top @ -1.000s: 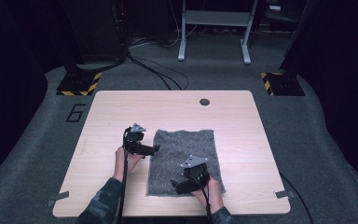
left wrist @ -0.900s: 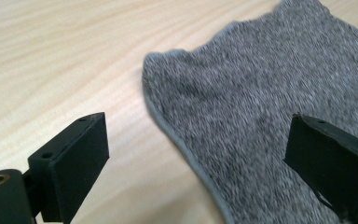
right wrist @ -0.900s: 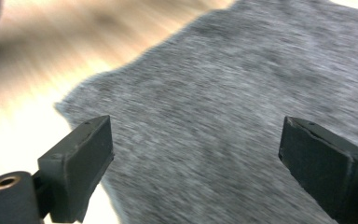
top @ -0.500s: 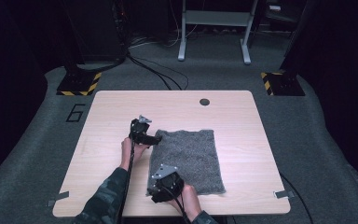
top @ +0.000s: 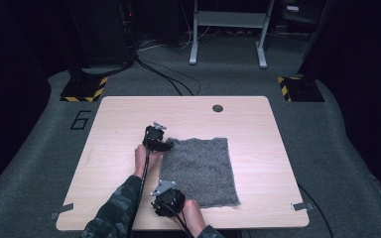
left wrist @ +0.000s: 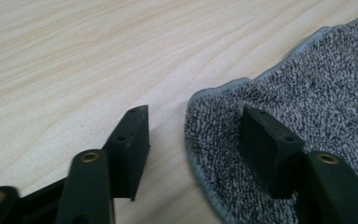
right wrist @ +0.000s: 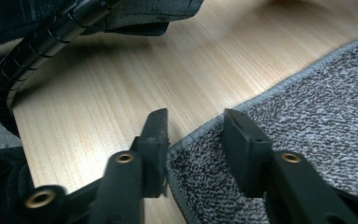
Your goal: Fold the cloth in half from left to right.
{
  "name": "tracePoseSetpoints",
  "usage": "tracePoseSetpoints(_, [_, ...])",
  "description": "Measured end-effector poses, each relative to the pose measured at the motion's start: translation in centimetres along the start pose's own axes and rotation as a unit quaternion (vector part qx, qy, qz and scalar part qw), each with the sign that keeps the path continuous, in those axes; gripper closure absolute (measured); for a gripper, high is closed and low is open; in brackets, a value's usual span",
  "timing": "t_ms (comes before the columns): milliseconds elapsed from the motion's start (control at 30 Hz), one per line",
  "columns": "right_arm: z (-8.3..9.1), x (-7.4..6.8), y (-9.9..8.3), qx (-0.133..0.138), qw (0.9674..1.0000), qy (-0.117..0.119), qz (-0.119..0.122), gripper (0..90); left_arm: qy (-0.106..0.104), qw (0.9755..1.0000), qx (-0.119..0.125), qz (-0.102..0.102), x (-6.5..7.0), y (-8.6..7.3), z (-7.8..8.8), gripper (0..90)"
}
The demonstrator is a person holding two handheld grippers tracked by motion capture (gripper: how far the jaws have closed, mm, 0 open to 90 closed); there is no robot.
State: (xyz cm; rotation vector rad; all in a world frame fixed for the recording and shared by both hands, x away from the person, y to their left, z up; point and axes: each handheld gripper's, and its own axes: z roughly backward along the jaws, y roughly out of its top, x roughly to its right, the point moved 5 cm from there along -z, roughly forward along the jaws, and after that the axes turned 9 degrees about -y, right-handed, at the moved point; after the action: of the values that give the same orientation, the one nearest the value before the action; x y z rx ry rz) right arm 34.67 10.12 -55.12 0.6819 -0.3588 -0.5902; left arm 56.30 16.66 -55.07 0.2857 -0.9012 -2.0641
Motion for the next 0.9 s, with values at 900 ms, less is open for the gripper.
tracePoseSetpoints(900, [0.0,0.7,-1.0,0.037,0.9988,0.001,-0.031,86.6,-0.012,0.9998,0.014,-0.011,1.6,-0.3,-0.1,85.5])
